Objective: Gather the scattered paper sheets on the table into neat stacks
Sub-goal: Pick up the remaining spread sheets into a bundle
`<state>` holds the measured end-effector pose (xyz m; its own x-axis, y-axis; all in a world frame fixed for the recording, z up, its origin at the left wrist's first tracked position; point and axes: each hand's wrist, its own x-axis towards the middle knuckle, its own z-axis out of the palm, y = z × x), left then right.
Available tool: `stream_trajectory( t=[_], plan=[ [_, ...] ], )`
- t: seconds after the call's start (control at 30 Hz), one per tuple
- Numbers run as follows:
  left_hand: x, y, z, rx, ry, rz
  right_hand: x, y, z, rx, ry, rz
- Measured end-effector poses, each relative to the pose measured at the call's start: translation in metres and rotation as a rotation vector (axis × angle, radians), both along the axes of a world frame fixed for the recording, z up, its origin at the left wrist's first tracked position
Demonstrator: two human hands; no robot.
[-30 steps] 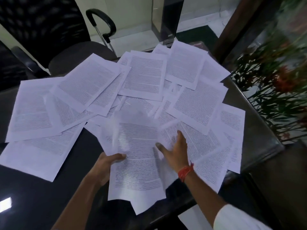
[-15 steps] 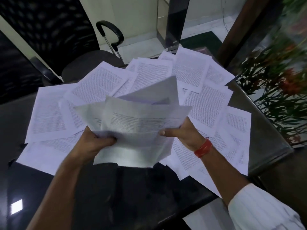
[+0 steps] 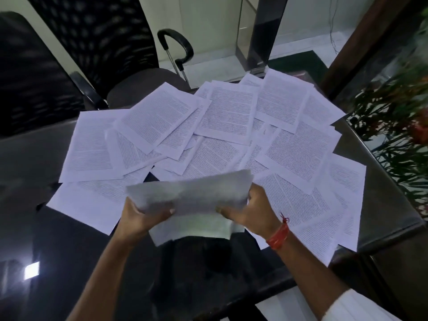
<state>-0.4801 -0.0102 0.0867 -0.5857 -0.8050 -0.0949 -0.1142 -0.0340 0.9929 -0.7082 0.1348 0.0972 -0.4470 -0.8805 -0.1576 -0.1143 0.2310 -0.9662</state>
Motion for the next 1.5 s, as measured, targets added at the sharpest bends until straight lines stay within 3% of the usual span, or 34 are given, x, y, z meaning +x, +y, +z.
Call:
stream_trajectory(
  t=[0.13, 0.33, 0.47, 0.6, 0.67, 0.77, 0.83, 0.97, 1.13, 1.37, 1.5],
  plan=[
    [0.009, 0.007, -0.018, 0.052, -0.017, 0.019, 0.006, -0.001, -0.018, 0.084, -0.006, -0.021],
    [0.030, 0.014, -0.022, 0.148, 0.162, 0.158, 0.036, 0.001, -0.010, -0.063, -0.103, -0.047],
    [0.043, 0.015, -0.054, 0.410, 0.046, 0.108, 0.058, -0.016, -0.043, 0.086, -0.270, -0.139],
    [0.059, 0.004, -0.071, 0.628, -0.117, 0.064, 0.064, -0.055, -0.076, 0.181, -0.430, -0.039],
    [0.075, -0.010, -0.079, 0.688, -0.108, 0.191, 0.061, -0.083, -0.089, 0.277, -0.285, -0.075],
    [0.110, -0.030, -0.096, 0.818, -0.069, 0.466, 0.053, -0.131, -0.106, 0.308, 0.191, -0.080],
    [0.127, -0.042, -0.099, 0.876, -0.055, 0.535, 0.047, -0.166, -0.116, 0.288, 0.479, 0.030],
    [0.148, -0.065, -0.102, 0.843, -0.055, 0.578, 0.041, -0.227, -0.132, 0.447, 1.060, 0.335],
    [0.162, -0.088, -0.103, 0.812, -0.004, 0.591, 0.042, -0.257, -0.155, 0.563, 1.180, 0.389],
    [0.166, -0.089, -0.108, 0.812, 0.007, 0.514, 0.032, -0.263, -0.156, 0.489, 1.621, 0.506],
    [0.171, -0.089, -0.111, 0.815, 0.019, 0.482, 0.030, -0.275, -0.161, 0.461, 1.323, 0.548]
  ],
)
